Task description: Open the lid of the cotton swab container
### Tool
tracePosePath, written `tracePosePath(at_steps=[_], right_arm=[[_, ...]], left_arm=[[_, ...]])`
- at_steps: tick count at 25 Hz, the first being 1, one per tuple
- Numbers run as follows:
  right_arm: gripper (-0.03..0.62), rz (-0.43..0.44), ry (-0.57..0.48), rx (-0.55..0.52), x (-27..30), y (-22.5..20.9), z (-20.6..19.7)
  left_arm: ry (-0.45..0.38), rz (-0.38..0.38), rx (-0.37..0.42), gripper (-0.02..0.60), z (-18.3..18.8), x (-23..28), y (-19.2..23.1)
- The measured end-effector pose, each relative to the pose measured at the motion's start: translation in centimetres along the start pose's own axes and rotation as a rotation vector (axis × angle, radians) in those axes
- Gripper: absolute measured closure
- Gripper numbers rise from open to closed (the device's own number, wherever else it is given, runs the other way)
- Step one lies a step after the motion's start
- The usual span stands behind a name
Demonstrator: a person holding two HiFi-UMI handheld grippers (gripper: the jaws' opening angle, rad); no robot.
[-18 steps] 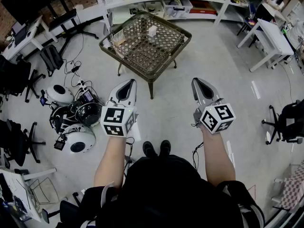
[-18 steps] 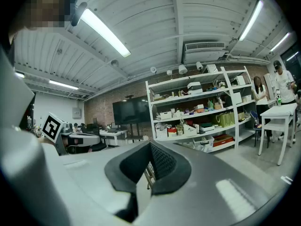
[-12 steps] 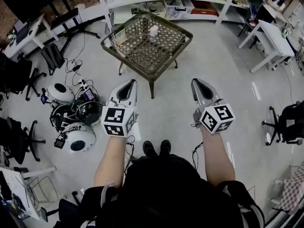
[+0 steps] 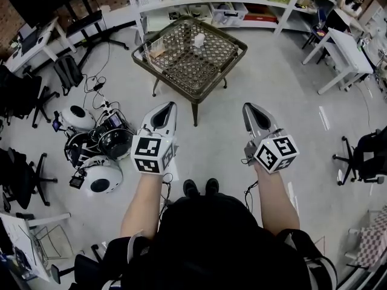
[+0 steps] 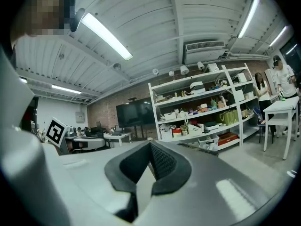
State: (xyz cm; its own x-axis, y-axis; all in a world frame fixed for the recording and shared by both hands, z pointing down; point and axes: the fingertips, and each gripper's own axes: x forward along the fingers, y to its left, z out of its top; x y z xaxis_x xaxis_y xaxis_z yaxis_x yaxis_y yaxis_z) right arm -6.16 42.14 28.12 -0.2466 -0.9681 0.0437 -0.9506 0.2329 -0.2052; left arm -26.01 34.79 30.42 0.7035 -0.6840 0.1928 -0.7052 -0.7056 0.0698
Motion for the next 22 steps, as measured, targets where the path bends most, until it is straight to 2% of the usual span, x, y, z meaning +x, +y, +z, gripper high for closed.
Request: tracePosePath(at_steps=[10, 22], right_arm=[[0.583, 0.025, 0.036, 0.026, 0.8, 1.6, -1.3], [0.583, 0.033, 0.046, 0.089, 5.1, -0.4, -2.1]], left_arm=[[0.000, -0.010, -0.007, 0.583, 0.2, -0.9, 2.3], [0.052, -0.005, 0.007, 0.583, -0.5, 2.0, 4.6]])
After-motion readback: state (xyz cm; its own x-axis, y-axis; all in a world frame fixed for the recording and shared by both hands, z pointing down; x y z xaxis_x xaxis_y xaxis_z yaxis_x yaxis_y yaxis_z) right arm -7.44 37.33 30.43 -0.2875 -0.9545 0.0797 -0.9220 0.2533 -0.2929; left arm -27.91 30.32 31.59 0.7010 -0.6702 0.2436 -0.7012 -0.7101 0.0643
